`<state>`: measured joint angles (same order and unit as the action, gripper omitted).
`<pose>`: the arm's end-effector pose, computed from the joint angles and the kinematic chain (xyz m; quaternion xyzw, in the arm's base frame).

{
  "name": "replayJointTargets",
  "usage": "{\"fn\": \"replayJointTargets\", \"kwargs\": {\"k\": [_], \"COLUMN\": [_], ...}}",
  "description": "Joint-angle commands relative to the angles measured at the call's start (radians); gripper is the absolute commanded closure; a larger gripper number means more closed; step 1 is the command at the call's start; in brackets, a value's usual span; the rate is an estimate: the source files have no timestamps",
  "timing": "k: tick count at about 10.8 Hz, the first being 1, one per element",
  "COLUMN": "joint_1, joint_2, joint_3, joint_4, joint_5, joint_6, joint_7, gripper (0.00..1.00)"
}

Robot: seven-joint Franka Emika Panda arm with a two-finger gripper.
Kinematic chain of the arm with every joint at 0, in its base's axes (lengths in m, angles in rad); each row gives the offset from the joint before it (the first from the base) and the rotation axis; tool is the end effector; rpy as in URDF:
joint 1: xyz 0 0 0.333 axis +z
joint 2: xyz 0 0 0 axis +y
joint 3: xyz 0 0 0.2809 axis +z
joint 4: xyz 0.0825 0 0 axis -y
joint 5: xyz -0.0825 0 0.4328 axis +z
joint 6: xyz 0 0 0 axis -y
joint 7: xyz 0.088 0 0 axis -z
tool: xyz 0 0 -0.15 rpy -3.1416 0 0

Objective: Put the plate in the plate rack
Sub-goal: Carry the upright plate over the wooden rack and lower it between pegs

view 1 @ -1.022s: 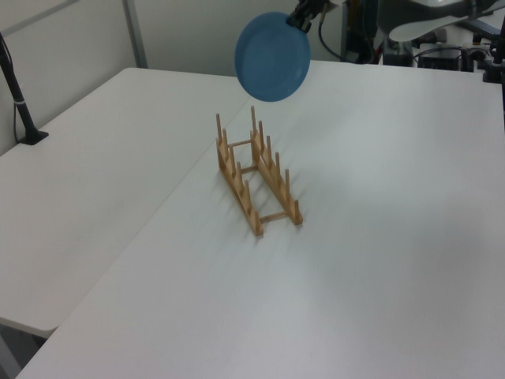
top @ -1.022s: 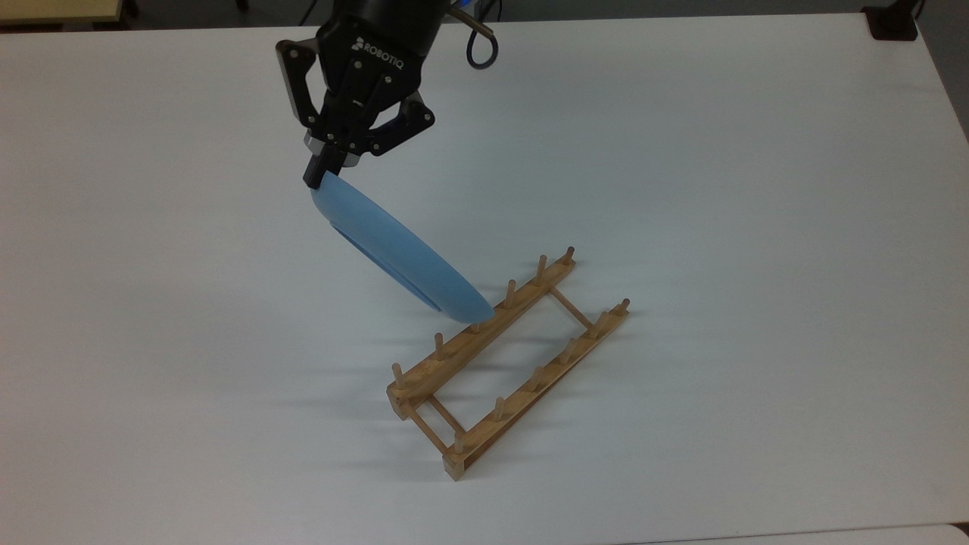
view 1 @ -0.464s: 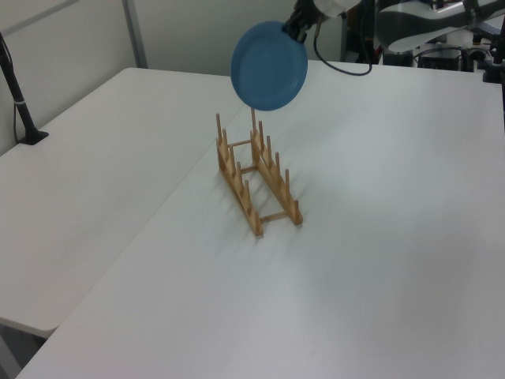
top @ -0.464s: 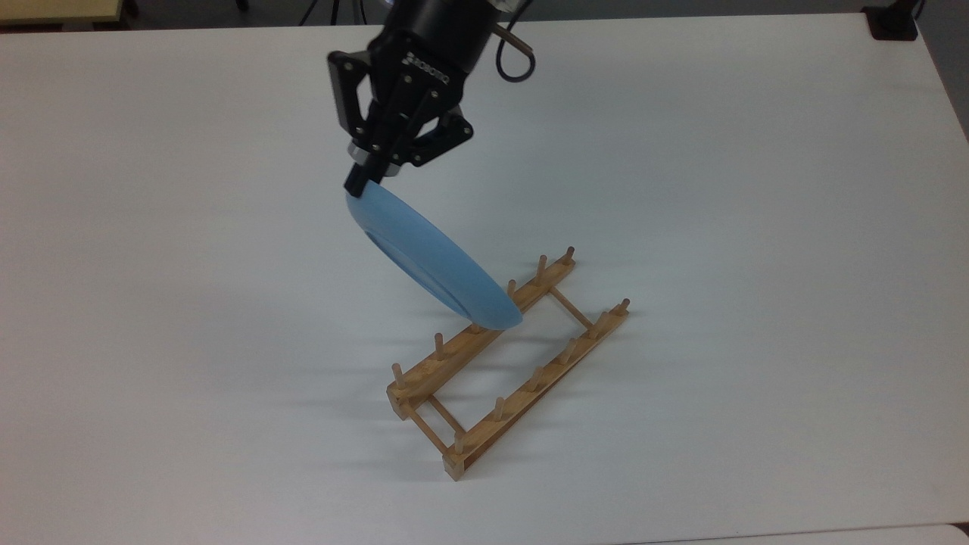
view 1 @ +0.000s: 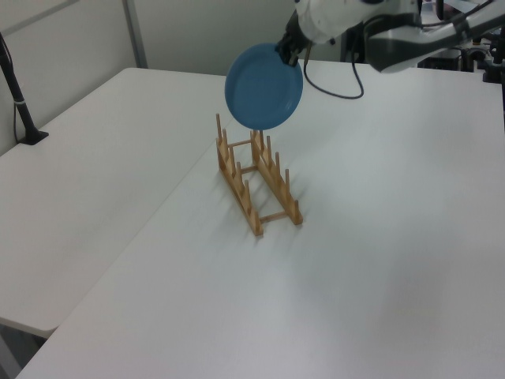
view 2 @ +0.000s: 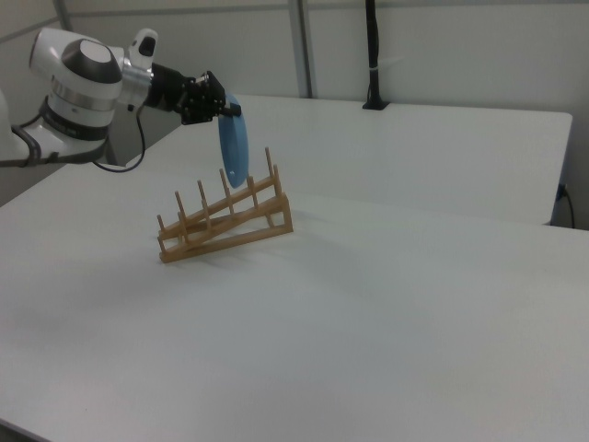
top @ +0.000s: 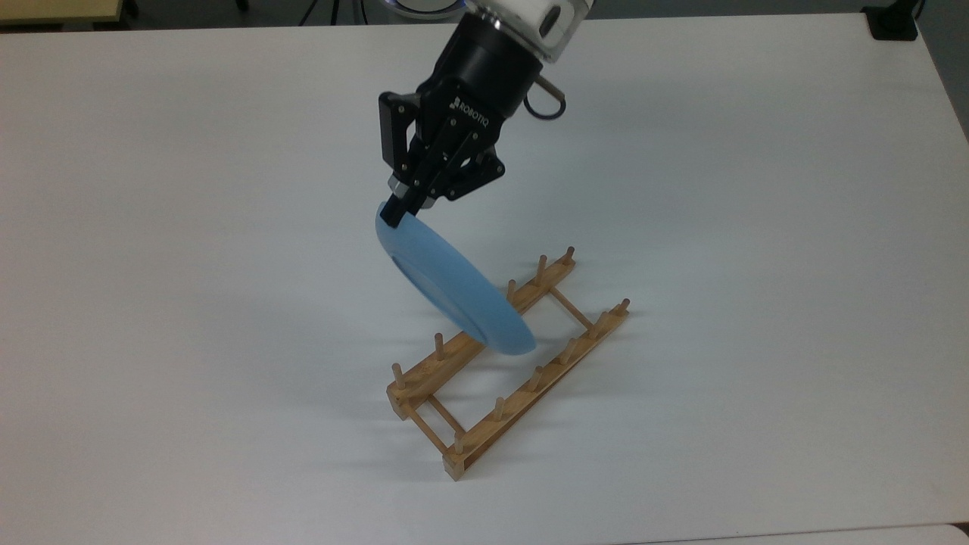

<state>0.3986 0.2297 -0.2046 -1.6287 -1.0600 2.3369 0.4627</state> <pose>0.7283 0.1120 0.4797 0.8541 0.1470 0.3381 0.3669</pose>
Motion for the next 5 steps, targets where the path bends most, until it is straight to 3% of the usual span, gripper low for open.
{"fn": "replayJointTargets", "kwargs": {"k": [1,5], "joint_1": [0.025,0.026], "joint_2": [0.022,0.025], "joint_3": [-0.019,-0.001], "joint_4": [0.029,0.029], "joint_5": [-0.066,-0.067], "joint_6": [-0.034,-0.05], "joint_7": [0.059,0.059], "gripper": [1.0,1.0]}}
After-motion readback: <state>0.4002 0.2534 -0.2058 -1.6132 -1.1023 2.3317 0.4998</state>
